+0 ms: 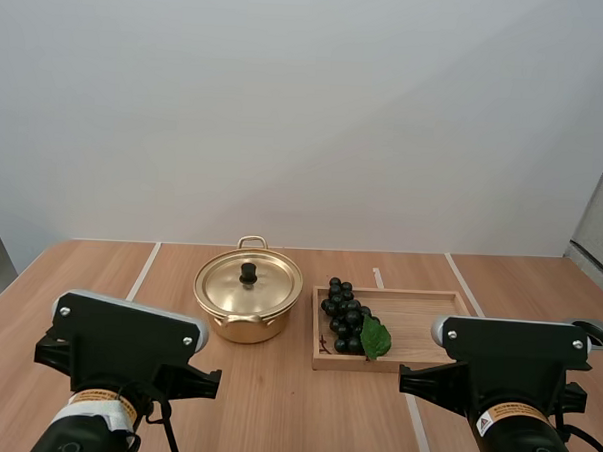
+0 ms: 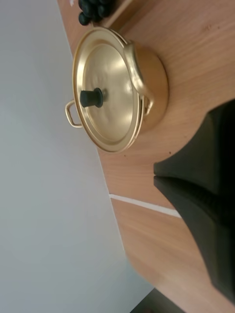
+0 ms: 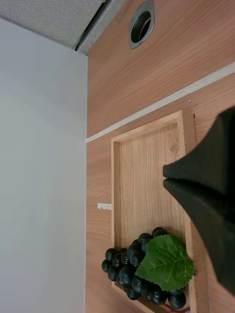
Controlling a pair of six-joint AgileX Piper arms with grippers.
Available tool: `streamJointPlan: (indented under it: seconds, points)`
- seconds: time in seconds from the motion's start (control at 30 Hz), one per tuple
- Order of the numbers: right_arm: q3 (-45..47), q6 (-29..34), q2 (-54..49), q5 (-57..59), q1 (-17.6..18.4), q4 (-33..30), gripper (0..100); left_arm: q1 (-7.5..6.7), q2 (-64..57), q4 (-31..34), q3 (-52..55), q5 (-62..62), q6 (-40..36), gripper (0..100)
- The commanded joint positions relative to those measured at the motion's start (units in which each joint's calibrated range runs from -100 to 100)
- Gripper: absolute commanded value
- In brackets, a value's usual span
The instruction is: Open the pot, put the pineapple inside, and close it
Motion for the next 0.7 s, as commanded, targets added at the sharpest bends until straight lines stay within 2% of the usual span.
streamJointPlan:
  seconds: [0.0, 0.17, 0.3, 0.47, 0.67]
  points:
    - [0.0, -0.3, -0.3, 0.1, -0.2, -0.4, 0, -0.14, -0.3, -2.7, 0.1, -2.0, -0.3, 0]
    - [0.0, -0.3, -0.3, 0.1, -0.2, 0.6, 0, -0.14, -0.3, -3.3, 0.1, -0.8, -4.0, 0]
    - [0.0, -0.3, -0.3, 0.1, -0.2, 0.6, 0, 0.34, -0.3, -2.5, 0.1, -0.7, -4.0, 0]
    - [0.0, -0.3, -0.3, 0.1, 0.1, 0.6, 0, 1.7, -0.3, -1.3, 0.1, -0.3, -4.1, 0]
    - [0.0, -0.3, -0.3, 0.1, 2.3, 0.6, 0, 3.6, -0.3, -1.3, 0.1, -0.5, -4.6, 0]
